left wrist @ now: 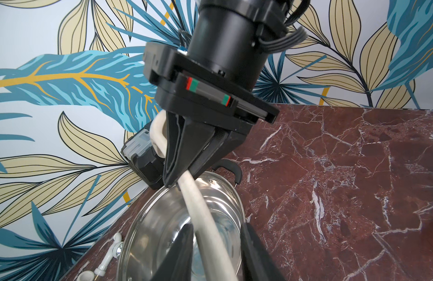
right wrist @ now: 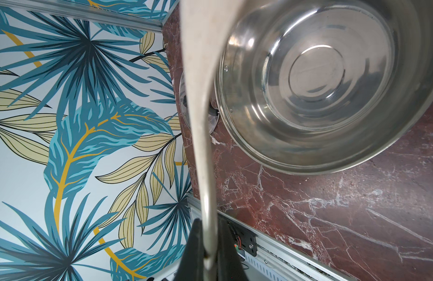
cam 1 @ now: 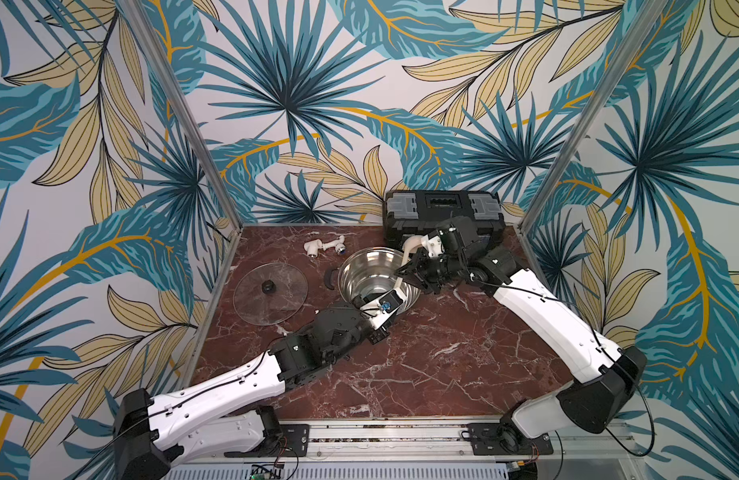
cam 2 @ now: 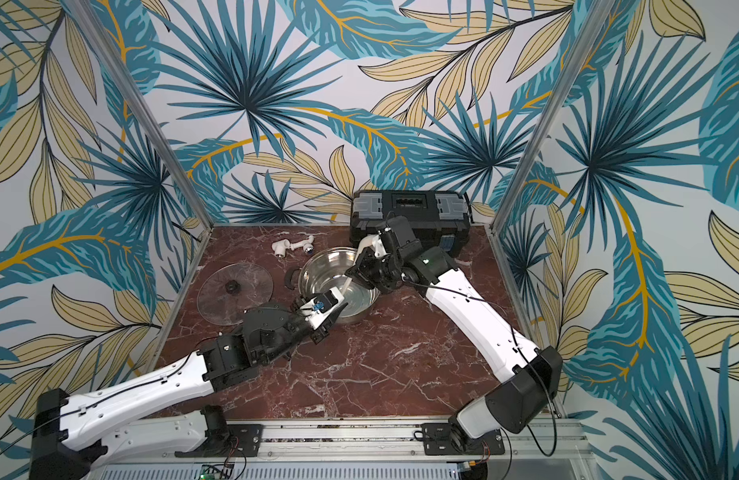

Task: Stir the soup with a spoon
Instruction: Adjust the spoon.

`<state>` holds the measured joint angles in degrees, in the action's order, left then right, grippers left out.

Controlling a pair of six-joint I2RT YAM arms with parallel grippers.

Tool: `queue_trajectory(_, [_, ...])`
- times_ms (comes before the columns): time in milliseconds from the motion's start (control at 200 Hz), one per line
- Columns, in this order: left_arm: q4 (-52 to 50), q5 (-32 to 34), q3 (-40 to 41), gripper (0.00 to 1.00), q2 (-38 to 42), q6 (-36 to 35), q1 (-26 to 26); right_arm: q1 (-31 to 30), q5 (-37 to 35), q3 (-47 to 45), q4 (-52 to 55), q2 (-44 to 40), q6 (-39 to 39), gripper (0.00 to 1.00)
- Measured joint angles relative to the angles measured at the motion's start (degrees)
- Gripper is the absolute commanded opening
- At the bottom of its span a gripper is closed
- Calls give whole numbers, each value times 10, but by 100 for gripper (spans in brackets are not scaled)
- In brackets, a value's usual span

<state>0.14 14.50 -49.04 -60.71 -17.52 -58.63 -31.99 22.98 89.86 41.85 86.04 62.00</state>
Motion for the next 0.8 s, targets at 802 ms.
queue_trajectory(802, [-31,86,-27,0,-28,-28,-14,-2,-25,-16,0,-8,26,28])
